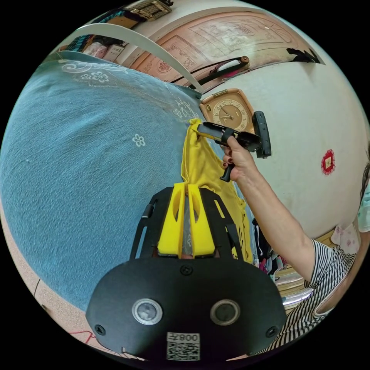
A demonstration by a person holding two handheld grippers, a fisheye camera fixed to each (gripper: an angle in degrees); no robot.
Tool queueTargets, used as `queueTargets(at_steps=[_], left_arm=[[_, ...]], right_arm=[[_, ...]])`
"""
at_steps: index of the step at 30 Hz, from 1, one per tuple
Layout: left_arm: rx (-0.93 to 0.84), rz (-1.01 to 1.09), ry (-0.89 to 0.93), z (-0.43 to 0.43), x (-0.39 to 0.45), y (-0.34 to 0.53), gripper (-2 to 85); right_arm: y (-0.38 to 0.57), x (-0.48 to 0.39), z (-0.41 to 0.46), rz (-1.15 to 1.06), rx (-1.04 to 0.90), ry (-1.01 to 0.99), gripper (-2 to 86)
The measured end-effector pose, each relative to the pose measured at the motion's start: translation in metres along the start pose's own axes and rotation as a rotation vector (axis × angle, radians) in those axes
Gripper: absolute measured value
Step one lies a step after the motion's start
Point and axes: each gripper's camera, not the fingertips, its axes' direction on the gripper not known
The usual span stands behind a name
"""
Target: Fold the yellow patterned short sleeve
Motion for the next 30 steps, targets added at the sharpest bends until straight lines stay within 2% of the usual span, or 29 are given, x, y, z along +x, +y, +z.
queueTargets(at_steps=[4,6,7,11,15,19,22,25,30], left_arm=[[-0.008,0.033,-0.001,0.002,0.008,0.009,1.3],[0.003,0.141,0.013,-0.002,0.032,0.015,1.3],[0.001,0.171,0.028,-0.004,0.041,0.016,1.3],[-0.077,0.501,0.032,-0.002,0.119,0.035,1.4],[-0.269,0.759,-0.063,0.038,0.169,0.083,1.5],[-0.428,0.885,-0.18,0.08,0.189,0.127,1.5],[-0.465,0.95,-0.267,0.098,0.199,0.152,1.5],[-0.476,0.923,-0.252,0.107,0.201,0.163,1.4],[-0.478,0.875,-0.258,0.116,0.2,0.175,1.5]], right_arm=[[0.028,0.045,-0.036,0.101,0.085,-0.206,0.5],[0.053,0.076,-0.066,0.143,0.148,-0.336,0.5],[0.062,0.083,-0.073,0.147,0.162,-0.36,0.5],[0.139,0.132,-0.121,0.191,0.246,-0.446,0.7],[0.226,0.174,-0.132,0.3,0.2,-0.354,1.5],[0.275,0.179,-0.141,0.335,0.193,-0.26,3.7],[0.276,0.135,-0.15,0.205,0.141,-0.067,6.4],[0.264,0.071,-0.141,-0.017,0.109,0.092,7.2],[0.26,-0.02,-0.059,-0.363,-0.029,0.433,6.9]])
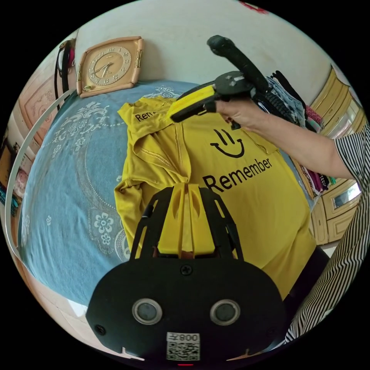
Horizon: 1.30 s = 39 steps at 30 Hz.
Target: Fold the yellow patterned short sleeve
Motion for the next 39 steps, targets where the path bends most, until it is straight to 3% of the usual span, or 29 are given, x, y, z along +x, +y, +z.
queueTargets(at_steps=[10,20,31,36,39], left_arm=[[-0.004,0.002,-0.031,0.016,0.021,0.003,1.5],[0.103,0.072,-0.109,-0.003,0.045,0.003,1.6],[-0.034,0.155,-0.12,0.034,0.062,0.001,1.7],[0.057,0.099,-0.062,0.015,0.052,0.006,1.8],[0.091,0.084,-0.011,0.008,0.047,0.004,1.9]], right_arm=[[0.011,-0.02,0.017,-0.038,0.031,0.031,1.2],[0.09,0.066,-0.05,0.19,0.219,-0.082,0.1],[0.186,0.143,0.019,0.443,0.094,-0.336,0.3],[0.219,0.146,-0.017,0.465,0.225,-0.331,0.4],[0.219,0.158,-0.014,0.459,0.21,-0.308,0.4]])
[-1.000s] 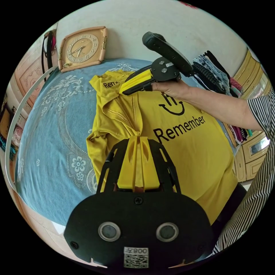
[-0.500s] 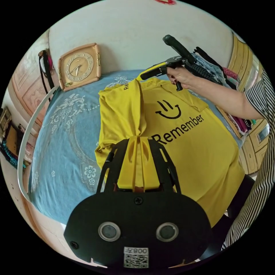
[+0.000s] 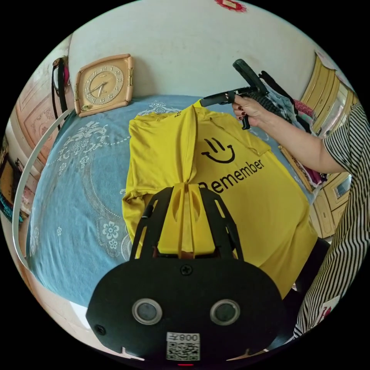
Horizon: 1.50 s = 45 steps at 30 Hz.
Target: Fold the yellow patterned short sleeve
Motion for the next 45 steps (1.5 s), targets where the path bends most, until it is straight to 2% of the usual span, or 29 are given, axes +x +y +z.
queueTargets(at_steps=[5,11,15,18,21,28,34,38,45], left_arm=[[0.005,0.008,0.051,0.009,0.005,-0.012,2.2],[-0.158,0.015,0.065,0.044,0.01,-0.014,3.5],[-0.11,0.014,0.112,0.026,0.001,-0.007,6.4],[-0.041,-0.059,0.059,0.003,-0.018,0.0,7.8],[0.009,-0.152,-0.042,-0.013,-0.043,0.005,8.5],[-0.135,-0.125,-0.178,0.011,-0.052,-0.002,6.3],[-0.061,-0.17,-0.173,-0.003,-0.061,0.005,2.8],[0.019,-0.23,-0.141,-0.019,-0.075,0.015,2.2],[0.132,-0.405,-0.065,-0.038,-0.109,0.041,2.0]], right_arm=[[-0.013,0.027,0.022,0.01,-0.047,0.008,0.5],[0.022,0.062,0.07,0.097,-0.221,0.009,0.5],[0.045,0.087,0.064,0.215,-0.175,0.027,0.7],[0.052,0.097,0.052,0.28,-0.091,0.029,1.1],[0.039,0.082,0.054,0.248,0.002,-0.046,2.2],[-0.047,0.039,0.134,0.11,-0.044,-0.095,4.9],[-0.092,0.023,0.203,0.084,-0.157,-0.077,4.7],[-0.099,0.014,0.224,0.09,-0.198,-0.022,1.0],[-0.123,-0.01,0.217,0.069,-0.109,-0.02,-0.1]])
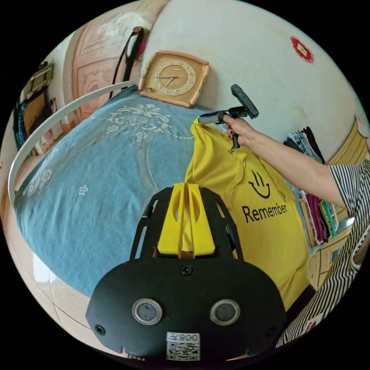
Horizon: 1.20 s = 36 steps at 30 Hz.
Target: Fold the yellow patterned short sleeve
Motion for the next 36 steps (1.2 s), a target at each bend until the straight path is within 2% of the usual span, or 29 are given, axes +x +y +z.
queueTargets(at_steps=[4,6,11,16,19,20,21,22,25,31,36], left_arm=[[-0.01,-0.005,0.025,0.001,-0.004,0.001,2.2],[-0.01,0.0,-0.012,-0.004,-0.002,0.0,2.5],[0.038,-0.004,0.041,-0.017,0.002,0.001,3.0],[0.066,0.129,0.043,-0.021,0.035,-0.015,2.0],[-0.042,0.218,-0.072,0.004,0.056,-0.028,1.2],[-0.109,0.243,-0.127,0.018,0.062,-0.031,1.0],[-0.192,0.265,-0.161,0.034,0.067,-0.032,0.8],[-0.225,0.272,-0.163,0.04,0.068,-0.032,0.8],[-0.204,0.283,-0.174,0.041,0.075,-0.034,0.6],[-0.2,0.32,-0.233,0.044,0.093,-0.038,0.8],[-0.189,0.277,-0.156,0.036,0.089,-0.046,2.7]], right_arm=[[-0.009,-0.002,0.023,0.028,-0.08,0.023,-0.2],[-0.007,-0.004,0.016,0.039,-0.047,0.015,-0.3],[-0.006,-0.017,-0.018,0.044,0.054,0.049,-0.3],[0.016,-0.062,-0.042,-0.091,0.086,-0.002,0.0],[0.02,-0.086,-0.007,-0.13,-0.032,0.141,0.0],[0.018,-0.092,0.017,-0.145,-0.133,0.176,0.0],[0.021,-0.101,0.013,-0.159,-0.039,0.2,0.1],[0.02,-0.104,0.015,-0.159,-0.04,0.206,0.1],[0.012,-0.117,0.02,-0.156,-0.045,0.272,0.1],[-0.007,-0.095,0.003,-0.081,-0.064,0.141,0.1],[0.02,-0.07,-0.078,-0.047,0.033,0.123,0.4]])
